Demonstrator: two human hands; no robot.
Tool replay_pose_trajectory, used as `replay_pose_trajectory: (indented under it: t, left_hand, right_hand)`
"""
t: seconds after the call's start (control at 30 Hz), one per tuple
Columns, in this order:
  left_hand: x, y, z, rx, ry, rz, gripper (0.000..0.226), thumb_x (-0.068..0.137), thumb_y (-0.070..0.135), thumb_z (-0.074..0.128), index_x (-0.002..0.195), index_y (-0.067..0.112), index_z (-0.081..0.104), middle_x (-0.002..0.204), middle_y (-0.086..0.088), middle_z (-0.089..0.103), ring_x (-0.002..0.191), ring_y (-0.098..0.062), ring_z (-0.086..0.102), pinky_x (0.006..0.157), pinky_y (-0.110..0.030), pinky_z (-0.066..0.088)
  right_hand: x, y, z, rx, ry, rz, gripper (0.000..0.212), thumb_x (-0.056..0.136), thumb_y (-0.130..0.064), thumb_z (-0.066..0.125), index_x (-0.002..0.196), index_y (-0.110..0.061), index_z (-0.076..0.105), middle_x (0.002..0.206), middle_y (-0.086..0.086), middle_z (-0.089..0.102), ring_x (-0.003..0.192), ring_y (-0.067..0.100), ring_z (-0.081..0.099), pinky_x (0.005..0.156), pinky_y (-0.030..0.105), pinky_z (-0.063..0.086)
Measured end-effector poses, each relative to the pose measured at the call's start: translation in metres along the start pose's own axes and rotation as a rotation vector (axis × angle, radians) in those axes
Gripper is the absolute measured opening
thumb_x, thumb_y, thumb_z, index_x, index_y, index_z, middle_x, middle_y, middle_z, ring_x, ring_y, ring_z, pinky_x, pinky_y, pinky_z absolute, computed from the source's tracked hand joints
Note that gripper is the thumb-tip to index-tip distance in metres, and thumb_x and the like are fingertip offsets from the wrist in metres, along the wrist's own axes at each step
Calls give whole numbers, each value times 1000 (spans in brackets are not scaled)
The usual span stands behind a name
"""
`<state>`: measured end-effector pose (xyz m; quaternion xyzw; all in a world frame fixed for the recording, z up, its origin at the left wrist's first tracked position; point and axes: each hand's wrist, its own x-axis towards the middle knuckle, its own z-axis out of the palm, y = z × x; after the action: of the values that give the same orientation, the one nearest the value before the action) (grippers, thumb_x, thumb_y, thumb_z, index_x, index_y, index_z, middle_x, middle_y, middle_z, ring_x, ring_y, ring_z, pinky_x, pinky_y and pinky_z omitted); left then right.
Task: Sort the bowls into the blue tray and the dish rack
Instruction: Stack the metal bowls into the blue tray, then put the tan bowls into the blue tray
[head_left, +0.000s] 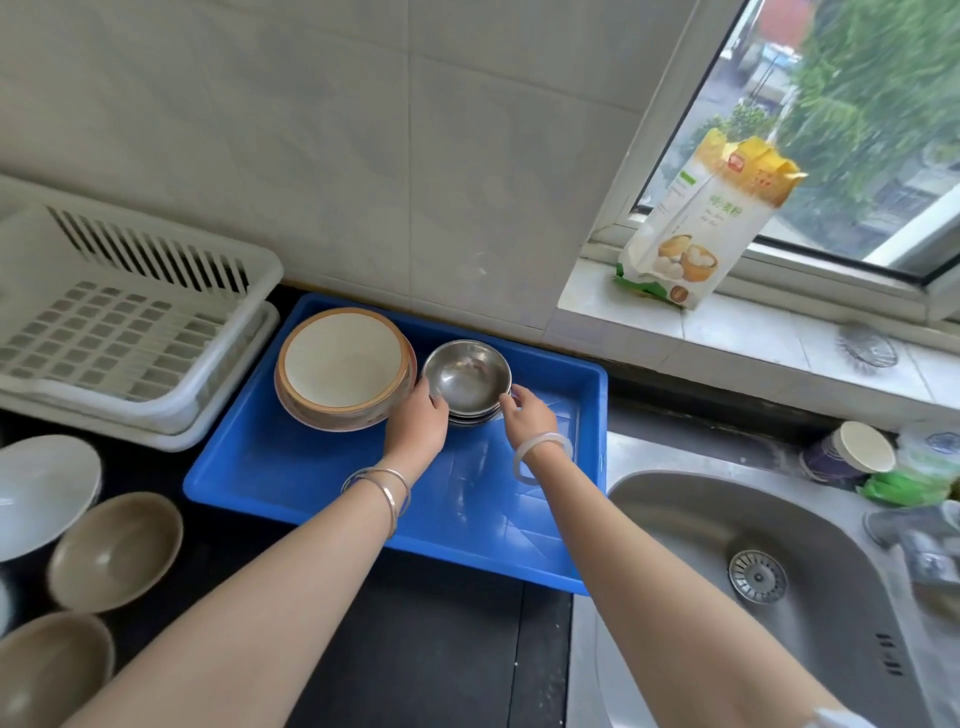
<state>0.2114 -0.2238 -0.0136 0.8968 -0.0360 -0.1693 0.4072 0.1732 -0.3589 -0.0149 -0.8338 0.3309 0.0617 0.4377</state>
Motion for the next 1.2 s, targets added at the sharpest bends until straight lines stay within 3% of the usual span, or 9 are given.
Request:
replay_pose_trajectory:
  t: [0.07,0.2,0.27,0.33,0.53,0.7,0.83,1.07,1.2]
  left_hand:
    - [-6,-2,-4,4,-12,7,30,96,17,35,117,5,52,105,-25,61,86,-35,55,67,-37,40]
    - [-35,-14,-28,-7,1,-6,38,97,22,35,123,0,52,126,-22,56,113,-40,52,88,-46,45]
    - [-54,-28,-45,-36,35,-22,33,95,24,34,87,3,59,90,-22,62,87,-48,49,64,-45,45]
    - [-76,-48,-67,-51,97,-61,33,92,26,35,61,16,38,58,-5,40,64,-33,33,47,-35,25]
    - [-142,-135,-123,-129,312,-201,29,96,27,42,116,15,61,113,-6,65,100,-22,59,77,-29,41]
    - [-190,-200,-155,-187,627,-363,23,90,9,55,112,8,61,108,-9,66,87,-17,58,76,-27,42]
    - [-218,-239,-173,-79,759,-476,27,82,3,63,108,10,63,115,-14,60,104,-33,55,91,-39,39]
    - [-242,-281,-177,-367,718,-628,39,81,1,64,117,12,53,114,-12,59,85,-23,59,78,-34,45]
    - [-241,-293,-174,-479,677,-661,29,85,6,59,113,16,56,110,-6,65,94,-21,59,78,-31,44]
  right_hand:
    - [-7,1,-4,-17,15,21,38,97,-26,36,128,-13,54,126,9,61,112,26,54,77,25,33]
    - [-40,-4,2,13,32,-31,34,96,-26,36,114,-11,61,111,9,67,100,27,61,78,32,44]
    - [-62,-8,13,49,-20,-62,30,95,-25,38,99,-9,63,95,7,69,89,27,64,75,35,47]
    - [-87,-10,32,124,-72,-78,25,94,-23,40,90,-13,63,82,2,66,74,20,63,64,29,46]
    - [-155,-17,114,116,-280,-122,22,91,-24,43,83,-22,63,69,-11,65,62,8,62,63,23,48]
    - [-183,-45,188,-14,-533,-118,20,94,-29,42,99,-23,61,82,-6,66,71,10,63,66,22,50]
    - [-186,-75,235,-114,-559,-77,28,94,-31,43,118,-22,55,94,3,67,80,19,66,79,35,55]
    - [-177,-107,278,-222,-469,-14,32,93,-22,45,123,-13,47,105,16,64,91,31,66,86,46,55]
    - [-175,-110,280,-175,-456,5,36,89,-7,50,125,-11,48,110,15,64,96,33,66,91,46,53]
